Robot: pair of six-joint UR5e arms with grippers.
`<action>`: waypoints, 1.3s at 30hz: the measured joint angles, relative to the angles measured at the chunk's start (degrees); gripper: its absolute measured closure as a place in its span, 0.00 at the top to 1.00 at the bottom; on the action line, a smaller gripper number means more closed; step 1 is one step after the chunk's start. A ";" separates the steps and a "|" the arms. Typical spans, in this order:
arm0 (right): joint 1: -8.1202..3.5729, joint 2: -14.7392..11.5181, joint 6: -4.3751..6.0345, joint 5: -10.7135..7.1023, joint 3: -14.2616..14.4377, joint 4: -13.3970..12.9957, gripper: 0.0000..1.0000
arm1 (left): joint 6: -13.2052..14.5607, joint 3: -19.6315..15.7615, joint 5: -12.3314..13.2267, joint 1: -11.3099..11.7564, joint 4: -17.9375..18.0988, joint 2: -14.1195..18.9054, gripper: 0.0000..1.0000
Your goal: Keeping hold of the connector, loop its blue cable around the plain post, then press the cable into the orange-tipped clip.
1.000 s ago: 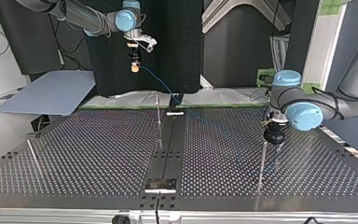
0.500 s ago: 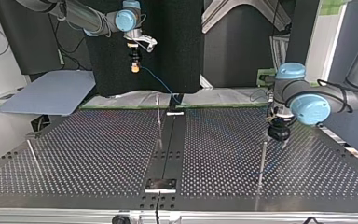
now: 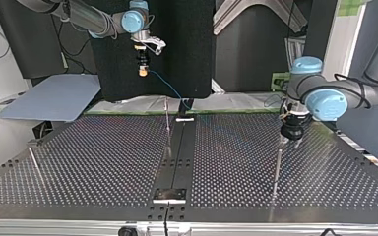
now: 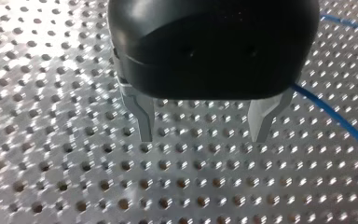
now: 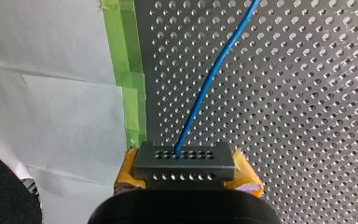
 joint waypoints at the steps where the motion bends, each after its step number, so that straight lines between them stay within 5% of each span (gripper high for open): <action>1: 0.01 0.00 0.03 -0.05 0.01 -0.01 0.00 | 0.01 -0.27 0.26 -0.09 0.02 0.23 1.00; 23: 0.04 0.00 0.37 -0.15 0.00 -0.14 0.00 | 1.06 -6.15 1.09 -0.71 0.39 7.12 1.00; 39: 0.02 0.00 0.64 -0.31 -0.36 0.32 0.00 | 3.63 -4.26 1.01 -0.99 -7.16 15.10 1.00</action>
